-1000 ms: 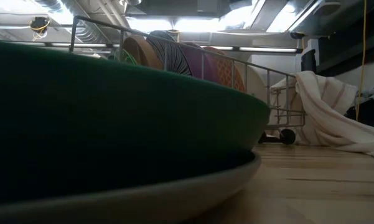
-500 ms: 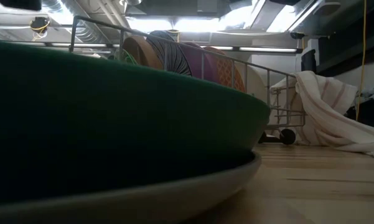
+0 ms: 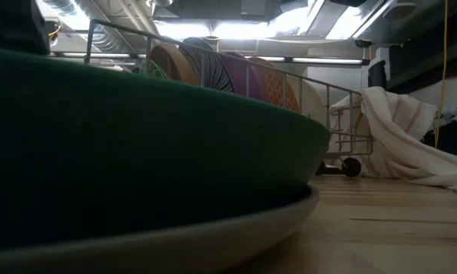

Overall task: Sort dishes
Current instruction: Put the green plate into the dish rack

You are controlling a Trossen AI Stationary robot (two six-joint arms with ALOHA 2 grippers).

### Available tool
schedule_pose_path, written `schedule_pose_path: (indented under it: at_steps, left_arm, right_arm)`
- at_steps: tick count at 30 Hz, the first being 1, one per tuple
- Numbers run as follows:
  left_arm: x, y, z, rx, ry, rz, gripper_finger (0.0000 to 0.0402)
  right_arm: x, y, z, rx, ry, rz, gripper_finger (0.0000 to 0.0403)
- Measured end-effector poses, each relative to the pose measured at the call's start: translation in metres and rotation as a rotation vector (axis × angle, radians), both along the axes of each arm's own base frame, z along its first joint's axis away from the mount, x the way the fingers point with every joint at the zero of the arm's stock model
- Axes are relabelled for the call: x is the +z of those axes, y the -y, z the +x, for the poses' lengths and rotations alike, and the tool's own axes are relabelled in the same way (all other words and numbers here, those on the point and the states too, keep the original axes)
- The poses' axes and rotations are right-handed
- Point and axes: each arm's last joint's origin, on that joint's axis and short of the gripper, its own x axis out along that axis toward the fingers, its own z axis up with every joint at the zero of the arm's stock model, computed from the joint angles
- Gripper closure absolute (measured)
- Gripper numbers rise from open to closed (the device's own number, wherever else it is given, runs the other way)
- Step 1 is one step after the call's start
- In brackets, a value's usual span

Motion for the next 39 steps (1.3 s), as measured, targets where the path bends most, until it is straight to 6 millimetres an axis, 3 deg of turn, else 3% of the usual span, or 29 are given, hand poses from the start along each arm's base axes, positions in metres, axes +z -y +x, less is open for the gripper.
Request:
schedule_pose_path:
  at_steps: [8, 16, 19, 28, 39]
  left_arm:
    - [-0.008, 0.001, 0.001, 0.036, -0.014, 0.014, 0.0262]
    - [-0.006, 0.001, 0.001, 0.041, 0.021, 0.037, 0.0373]
    - [0.000, 0.000, 0.000, 0.090, 0.088, 0.065, 0.0391]
    - [0.050, -0.006, -0.003, 0.332, 0.226, -0.124, 0.0399]
    - [0.109, -0.003, 0.002, 0.681, 0.309, -0.686, 0.0400]
  right_arm:
    - [0.000, 0.000, 0.000, -0.011, -0.001, 0.018, 0.0316]
    - [0.000, 0.000, 0.000, -0.013, 0.001, 0.018, 0.0316]
    - [0.004, 0.000, 0.002, -0.041, 0.050, 0.013, 0.0316]
    - [0.039, -0.001, 0.004, -0.003, 0.156, -0.070, 0.0316]
    - [0.095, 0.002, -0.001, 0.130, 0.282, -0.323, 0.0316]
